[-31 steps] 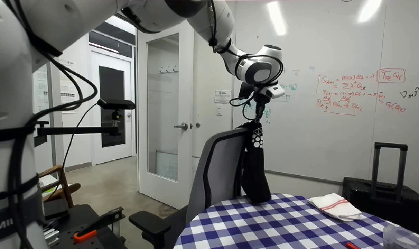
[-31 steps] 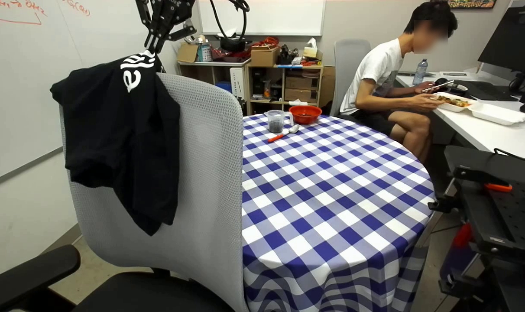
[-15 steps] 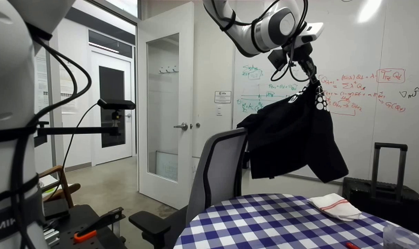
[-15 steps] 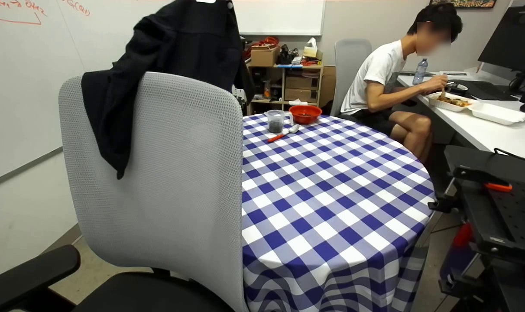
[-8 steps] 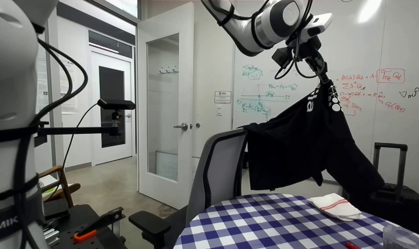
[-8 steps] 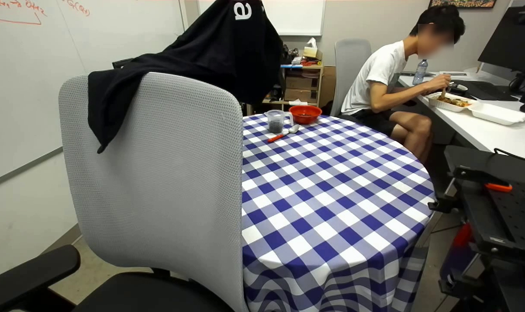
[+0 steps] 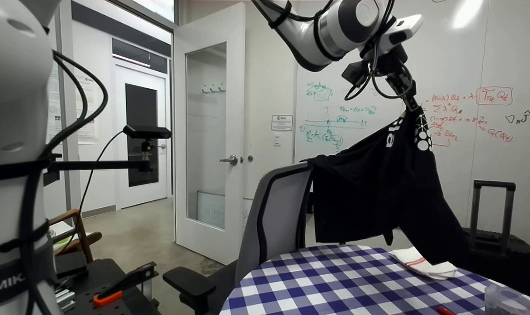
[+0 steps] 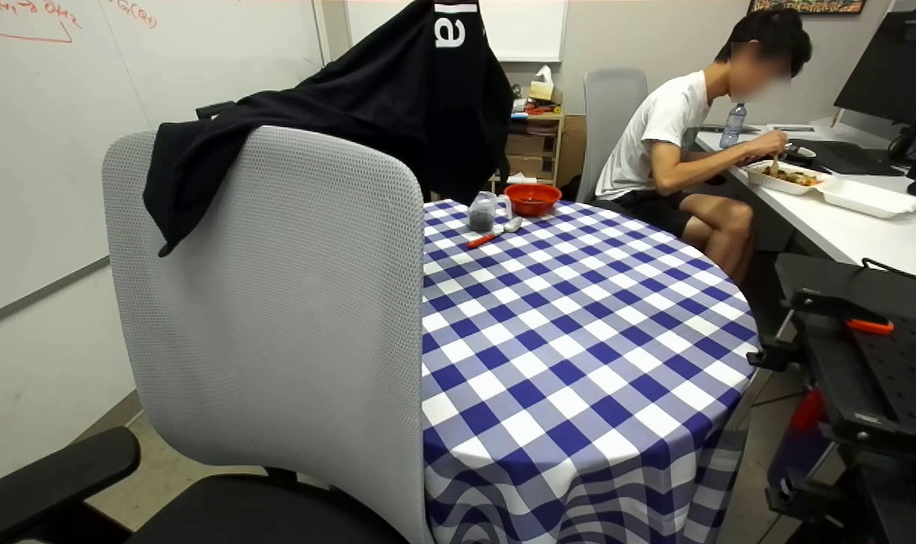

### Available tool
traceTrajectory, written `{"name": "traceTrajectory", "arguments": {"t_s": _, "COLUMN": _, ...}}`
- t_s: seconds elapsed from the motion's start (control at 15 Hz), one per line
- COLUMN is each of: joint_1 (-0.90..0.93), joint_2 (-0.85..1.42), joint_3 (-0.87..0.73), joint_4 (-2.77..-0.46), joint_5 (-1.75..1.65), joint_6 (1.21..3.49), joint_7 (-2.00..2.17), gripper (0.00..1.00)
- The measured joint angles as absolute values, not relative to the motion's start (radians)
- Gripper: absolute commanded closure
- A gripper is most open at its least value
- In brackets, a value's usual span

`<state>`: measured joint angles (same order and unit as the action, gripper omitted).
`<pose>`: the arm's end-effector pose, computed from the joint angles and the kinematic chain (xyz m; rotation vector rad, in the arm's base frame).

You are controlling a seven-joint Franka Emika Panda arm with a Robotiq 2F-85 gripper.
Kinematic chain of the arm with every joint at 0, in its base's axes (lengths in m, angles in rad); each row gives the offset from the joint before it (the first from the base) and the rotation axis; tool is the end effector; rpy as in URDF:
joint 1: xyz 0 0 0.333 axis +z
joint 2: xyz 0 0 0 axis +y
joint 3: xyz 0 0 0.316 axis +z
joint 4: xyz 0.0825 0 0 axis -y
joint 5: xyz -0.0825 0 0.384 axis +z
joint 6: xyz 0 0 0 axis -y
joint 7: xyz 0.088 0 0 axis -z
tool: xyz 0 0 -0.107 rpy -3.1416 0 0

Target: Put the black shirt on the table

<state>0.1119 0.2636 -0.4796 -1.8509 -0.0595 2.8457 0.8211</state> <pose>0.6324 -0.2103 0.4852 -2.4791 1.4799 -1.1710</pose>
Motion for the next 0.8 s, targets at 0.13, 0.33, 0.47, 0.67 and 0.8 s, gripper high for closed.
{"name": "traceTrajectory", "arguments": {"t_s": 0.13, "joint_1": 0.115, "joint_2": 0.247, "joint_3": -0.502, "joint_4": -1.881, "joint_5": -0.090, "joint_6": 2.846, "joint_7": 0.827, "gripper": 0.99}}
{"name": "traceTrajectory", "arguments": {"t_s": 0.33, "joint_1": 0.123, "joint_2": 0.228, "joint_3": -0.542, "joint_4": -1.917, "joint_5": -0.148, "joint_6": 2.845, "joint_7": 0.862, "gripper": 0.71}}
{"name": "traceTrajectory", "arguments": {"t_s": 0.47, "joint_1": 0.132, "joint_2": 0.219, "joint_3": -0.568, "joint_4": -1.934, "joint_5": -0.189, "joint_6": 2.840, "joint_7": 0.898, "gripper": 0.64}}
{"name": "traceTrajectory", "arguments": {"t_s": 0.67, "joint_1": 0.147, "joint_2": 0.208, "joint_3": -0.592, "joint_4": -1.940, "joint_5": -0.233, "joint_6": 2.824, "joint_7": 0.943, "gripper": 0.41}}
{"name": "traceTrajectory", "arguments": {"t_s": 0.8, "joint_1": 0.155, "joint_2": 0.204, "joint_3": -0.600, "joint_4": -1.940, "joint_5": -0.250, "joint_6": 2.817, "joint_7": 0.964, "gripper": 0.26}}
